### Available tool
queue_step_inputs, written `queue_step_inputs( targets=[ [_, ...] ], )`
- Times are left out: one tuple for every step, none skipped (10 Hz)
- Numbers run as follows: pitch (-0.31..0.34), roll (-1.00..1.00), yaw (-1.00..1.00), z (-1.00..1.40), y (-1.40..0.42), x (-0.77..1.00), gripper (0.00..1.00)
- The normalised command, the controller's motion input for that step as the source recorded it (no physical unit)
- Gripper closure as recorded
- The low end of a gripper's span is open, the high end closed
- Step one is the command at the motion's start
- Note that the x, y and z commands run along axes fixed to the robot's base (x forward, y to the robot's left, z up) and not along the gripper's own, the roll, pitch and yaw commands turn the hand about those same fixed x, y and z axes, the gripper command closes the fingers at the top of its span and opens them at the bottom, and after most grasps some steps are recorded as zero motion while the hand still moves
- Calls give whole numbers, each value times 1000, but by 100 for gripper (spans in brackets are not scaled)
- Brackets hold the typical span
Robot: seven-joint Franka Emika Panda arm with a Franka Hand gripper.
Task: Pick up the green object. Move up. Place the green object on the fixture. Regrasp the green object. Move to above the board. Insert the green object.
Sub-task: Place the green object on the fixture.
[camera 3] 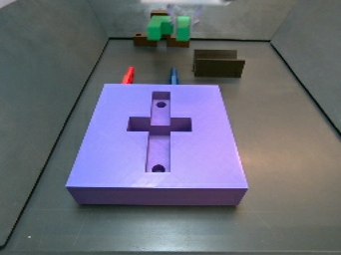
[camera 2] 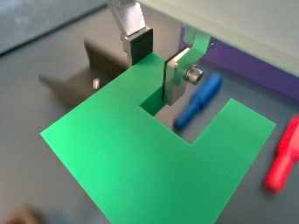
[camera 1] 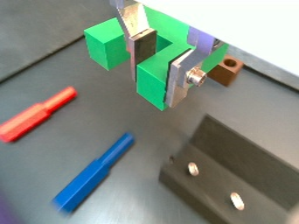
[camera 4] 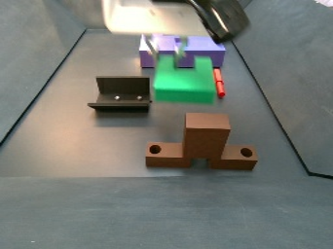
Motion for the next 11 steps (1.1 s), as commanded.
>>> queue_step_inputs(
  targets=[
    [277, -500, -14, 680, -457, 923, 100],
    [200, -549, -3, 569, -389, 920, 100],
    [0, -557, 0, 451, -269, 820, 100],
    [-37, -557, 0, 286, -209, 717, 100],
    [-237, -831, 0, 0, -9, 623, 100],
    [-311, -909, 0, 0, 0, 580, 100],
    [-297, -937, 0, 0, 0, 577, 100],
    [-137, -1000, 0, 0, 0, 634, 100],
    [0, -1000, 0, 0, 3, 697, 100],
    [0, -1000, 0, 0, 20, 720, 100],
    [23, -1000, 0, -26, 34, 771, 100]
  ],
)
